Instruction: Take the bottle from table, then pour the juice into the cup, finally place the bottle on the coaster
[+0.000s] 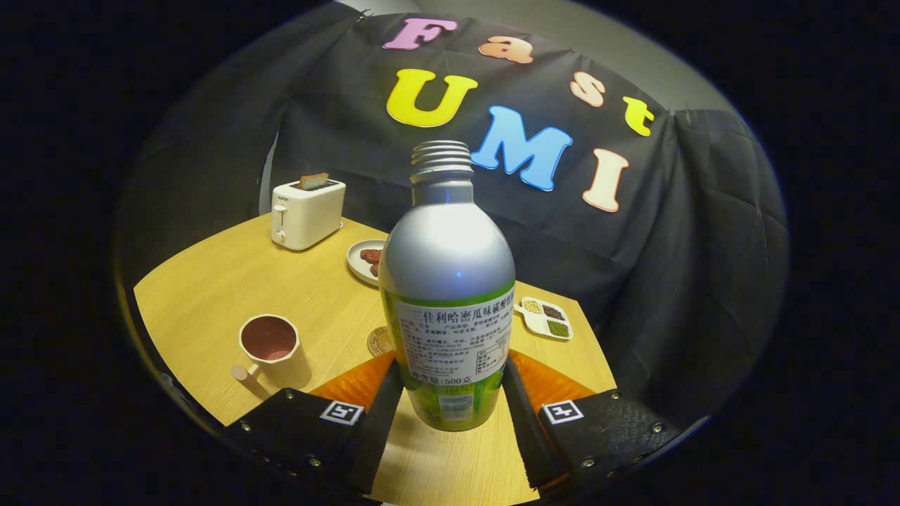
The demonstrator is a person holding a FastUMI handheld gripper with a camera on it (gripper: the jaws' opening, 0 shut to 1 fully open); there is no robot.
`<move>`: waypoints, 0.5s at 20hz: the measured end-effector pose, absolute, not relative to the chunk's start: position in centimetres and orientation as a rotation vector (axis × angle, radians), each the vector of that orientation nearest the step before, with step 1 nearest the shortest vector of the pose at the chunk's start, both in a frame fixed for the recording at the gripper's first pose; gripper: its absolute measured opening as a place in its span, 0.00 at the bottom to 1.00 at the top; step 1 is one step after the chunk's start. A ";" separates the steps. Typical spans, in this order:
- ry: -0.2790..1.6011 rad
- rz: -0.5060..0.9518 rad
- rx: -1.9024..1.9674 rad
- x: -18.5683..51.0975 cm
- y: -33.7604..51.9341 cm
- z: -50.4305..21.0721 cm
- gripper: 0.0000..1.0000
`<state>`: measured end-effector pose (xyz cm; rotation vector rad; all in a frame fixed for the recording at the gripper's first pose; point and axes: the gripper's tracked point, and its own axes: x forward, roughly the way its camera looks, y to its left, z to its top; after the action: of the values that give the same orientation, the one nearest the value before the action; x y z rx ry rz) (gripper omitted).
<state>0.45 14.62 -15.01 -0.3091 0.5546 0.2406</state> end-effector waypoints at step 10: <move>0.451 0.387 -0.121 7.7 17.3 -18.3 0.78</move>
<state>7.66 17.33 -18.26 -0.1208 0.4514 0.3870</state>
